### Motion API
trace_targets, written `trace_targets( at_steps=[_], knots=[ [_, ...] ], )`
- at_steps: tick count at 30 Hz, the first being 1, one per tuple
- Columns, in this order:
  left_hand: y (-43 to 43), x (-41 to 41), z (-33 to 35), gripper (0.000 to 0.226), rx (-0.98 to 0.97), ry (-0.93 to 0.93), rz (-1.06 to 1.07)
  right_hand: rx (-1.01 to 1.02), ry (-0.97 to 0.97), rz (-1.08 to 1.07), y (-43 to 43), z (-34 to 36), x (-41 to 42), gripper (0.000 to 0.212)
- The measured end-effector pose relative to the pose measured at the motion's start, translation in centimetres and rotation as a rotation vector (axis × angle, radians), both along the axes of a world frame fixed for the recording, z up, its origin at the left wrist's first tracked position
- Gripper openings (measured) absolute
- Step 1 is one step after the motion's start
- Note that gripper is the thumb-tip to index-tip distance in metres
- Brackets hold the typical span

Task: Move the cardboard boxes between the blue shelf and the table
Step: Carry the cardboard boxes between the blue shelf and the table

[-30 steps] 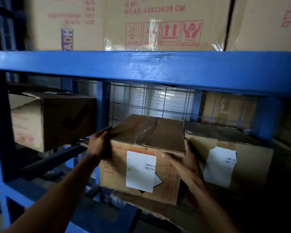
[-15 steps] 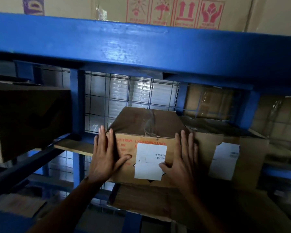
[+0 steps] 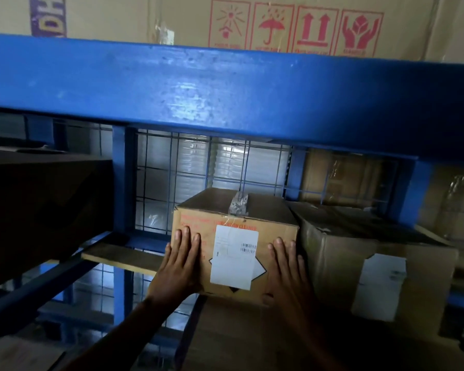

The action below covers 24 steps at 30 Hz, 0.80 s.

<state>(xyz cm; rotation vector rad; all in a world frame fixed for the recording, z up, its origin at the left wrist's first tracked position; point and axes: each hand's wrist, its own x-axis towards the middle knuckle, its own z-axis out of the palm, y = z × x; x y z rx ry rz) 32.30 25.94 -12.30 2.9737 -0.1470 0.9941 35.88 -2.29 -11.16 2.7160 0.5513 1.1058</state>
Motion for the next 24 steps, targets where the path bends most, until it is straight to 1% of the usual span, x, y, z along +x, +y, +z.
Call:
trace_targets(
  at_steps=[5, 8, 11, 14, 17, 21, 24],
  knots=[
    [-0.1, 0.3, -0.3, 0.144, 0.032, -0.012, 0.027, -0.056, -0.031, -0.046, 0.2, -0.7, 0.7, 0.120],
    [-0.6, -0.2, 0.0, 0.143, 0.018, -0.002, 0.046, -0.037, -0.037, -0.066, 0.3, -0.5, -0.1, 0.113],
    [-0.5, -1.2, 0.1, 0.137, -0.051, 0.008, -0.008, 0.043, 0.015, -0.028, 0.8, 0.2, -1.8, 0.102],
    [-0.1, -2.8, 0.0, 0.126, -0.132, 0.041, -0.069, 0.201, 0.058, 0.007, 2.0, 1.1, -3.7, 0.091],
    [0.4, -5.5, -0.7, 0.110, -0.275, 0.063, 0.007, 0.315, 0.167, 0.090, 3.6, 1.7, -5.6, 0.088],
    [2.1, -11.0, -1.1, 0.097, -0.578, 0.076, 0.201, 0.414, 0.432, 0.293, 6.1, 1.5, -7.9, 0.072],
    [3.4, -17.2, -2.1, 0.087, -0.745, 0.091, 0.384, 0.521, 0.647, 0.483, 8.4, 1.4, -10.3, 0.062]
  ],
)
